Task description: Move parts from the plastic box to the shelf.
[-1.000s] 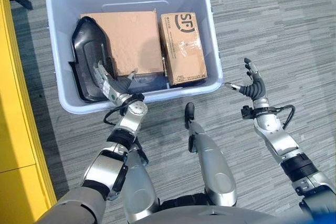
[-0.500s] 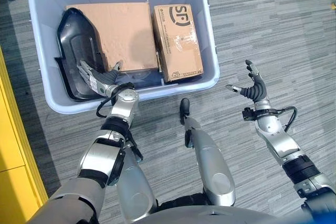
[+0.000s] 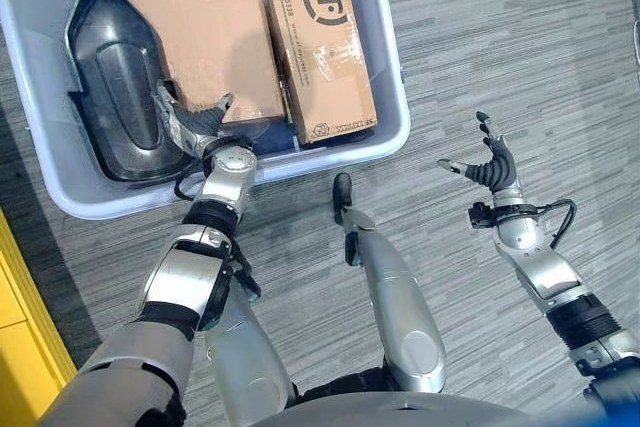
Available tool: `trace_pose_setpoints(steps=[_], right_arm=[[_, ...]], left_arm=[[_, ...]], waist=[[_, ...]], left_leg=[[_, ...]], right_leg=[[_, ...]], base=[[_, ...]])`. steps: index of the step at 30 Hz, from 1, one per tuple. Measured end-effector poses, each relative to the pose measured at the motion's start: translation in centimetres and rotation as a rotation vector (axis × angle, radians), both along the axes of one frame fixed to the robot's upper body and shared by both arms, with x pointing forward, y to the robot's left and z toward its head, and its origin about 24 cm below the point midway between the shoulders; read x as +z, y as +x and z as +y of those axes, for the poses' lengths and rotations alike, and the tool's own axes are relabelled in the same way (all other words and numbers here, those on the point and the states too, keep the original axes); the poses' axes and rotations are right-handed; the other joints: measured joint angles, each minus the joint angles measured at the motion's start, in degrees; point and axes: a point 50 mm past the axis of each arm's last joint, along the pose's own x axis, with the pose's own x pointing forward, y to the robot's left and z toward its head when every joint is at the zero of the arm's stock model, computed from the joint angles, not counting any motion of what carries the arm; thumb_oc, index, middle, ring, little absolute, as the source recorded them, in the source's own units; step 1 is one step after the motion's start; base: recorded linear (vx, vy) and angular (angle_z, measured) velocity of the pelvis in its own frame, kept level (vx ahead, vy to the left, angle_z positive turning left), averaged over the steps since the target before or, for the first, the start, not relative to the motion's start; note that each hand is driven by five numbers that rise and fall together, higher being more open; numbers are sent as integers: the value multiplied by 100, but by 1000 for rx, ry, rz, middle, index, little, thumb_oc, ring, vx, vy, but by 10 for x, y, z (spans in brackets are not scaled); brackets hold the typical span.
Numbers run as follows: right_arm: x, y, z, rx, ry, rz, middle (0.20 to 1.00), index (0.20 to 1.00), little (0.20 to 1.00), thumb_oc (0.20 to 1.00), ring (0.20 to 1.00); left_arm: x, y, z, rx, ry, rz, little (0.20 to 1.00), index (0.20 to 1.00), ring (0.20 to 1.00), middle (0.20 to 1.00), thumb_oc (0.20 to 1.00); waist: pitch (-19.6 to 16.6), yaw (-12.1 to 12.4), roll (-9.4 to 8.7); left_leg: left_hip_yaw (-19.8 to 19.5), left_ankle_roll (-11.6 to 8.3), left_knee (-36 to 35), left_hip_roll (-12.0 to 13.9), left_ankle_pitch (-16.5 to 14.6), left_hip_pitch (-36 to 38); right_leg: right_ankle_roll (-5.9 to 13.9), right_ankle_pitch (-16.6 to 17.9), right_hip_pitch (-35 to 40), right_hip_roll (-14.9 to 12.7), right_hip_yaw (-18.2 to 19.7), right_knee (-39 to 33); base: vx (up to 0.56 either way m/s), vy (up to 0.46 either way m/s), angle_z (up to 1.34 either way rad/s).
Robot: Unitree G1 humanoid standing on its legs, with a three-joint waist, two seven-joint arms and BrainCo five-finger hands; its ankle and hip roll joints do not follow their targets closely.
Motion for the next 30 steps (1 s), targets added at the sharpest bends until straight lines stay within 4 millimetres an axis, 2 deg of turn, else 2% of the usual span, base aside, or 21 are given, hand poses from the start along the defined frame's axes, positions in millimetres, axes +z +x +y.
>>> trace_pose_setpoints(steps=[3, 10, 16, 19, 23, 26, 30], right_arm=[[0, 1, -1, -7, -2, 8, 1000, 1000, 1000, 1000, 1000], [-3, -1, 0, 32, 72, 51, 1000, 1000, 1000, 1000, 1000], [-3, -1, 0, 40, 69, 52, 1000, 1000, 1000, 1000, 1000], [-3, -1, 1, 45, 57, 40, 1000, 1000, 1000, 1000, 1000], [-2, -2, 1, 36, 49, 23, 1000, 1000, 1000, 1000, 1000], [-4, -7, 3, 47, 45, 15, 1000, 1000, 1000, 1000, 1000], [-14, -16, 0, 34, 33, 40, 1000, 1000, 1000, 1000, 1000]], left_arm=[[12, 7, -11, -121, 147, 21, 1000, 1000, 1000, 1000, 1000], [19, 17, -45, -373, 330, 78, 1000, 1000, 1000, 1000, 1000], [16, 15, -47, -362, 382, 67, 1000, 1000, 1000, 1000, 1000], [30, 10, -43, -256, 375, -88, 1000, 1000, 1000, 1000, 1000], [61, 0, -36, -129, 407, -344, 1000, 1000, 1000, 1000, 1000], [87, -12, -36, -67, 461, -547, 1000, 1000, 1000, 1000, 1000], [97, -28, -39, -1, 497, -741, 1000, 1000, 1000, 1000, 1000]], waist=[[-3, -15, -4], [-3, -303, -3], [-3, -302, -4], [-5, -269, -7], [-5, -220, -7], [-5, -97, -6], [-5, 50, -5]], left_leg=[[19, 23, 42, -17, -14, -85], [270, 67, 82, -44, -137, 71], [342, 43, 1, -64, -135, 279], [334, 33, -4, -61, -126, 257], [315, 22, -7, -51, -96, 267], [273, 16, -13, -58, -48, 277], [259, 28, -166, -157, 24, 445]], right_leg=[[24, -7, -88, -15, 43, 2], [23, 56, -90, -32, 253, 0], [14, 6, 11, -33, 298, 80], [18, -7, -34, -35, 295, 125], [15, -9, -33, -31, 283, 160], [12, -9, -19, -44, 255, 204], [20, -17, 121, -119, 236, 199]], base=[[-13, 53, -1], [-23, 56, -12], [-13, 10, -4], [-11, -74, 0], [-7, -46, 1], [-3, -4, 5], [-8, 23, 10]])
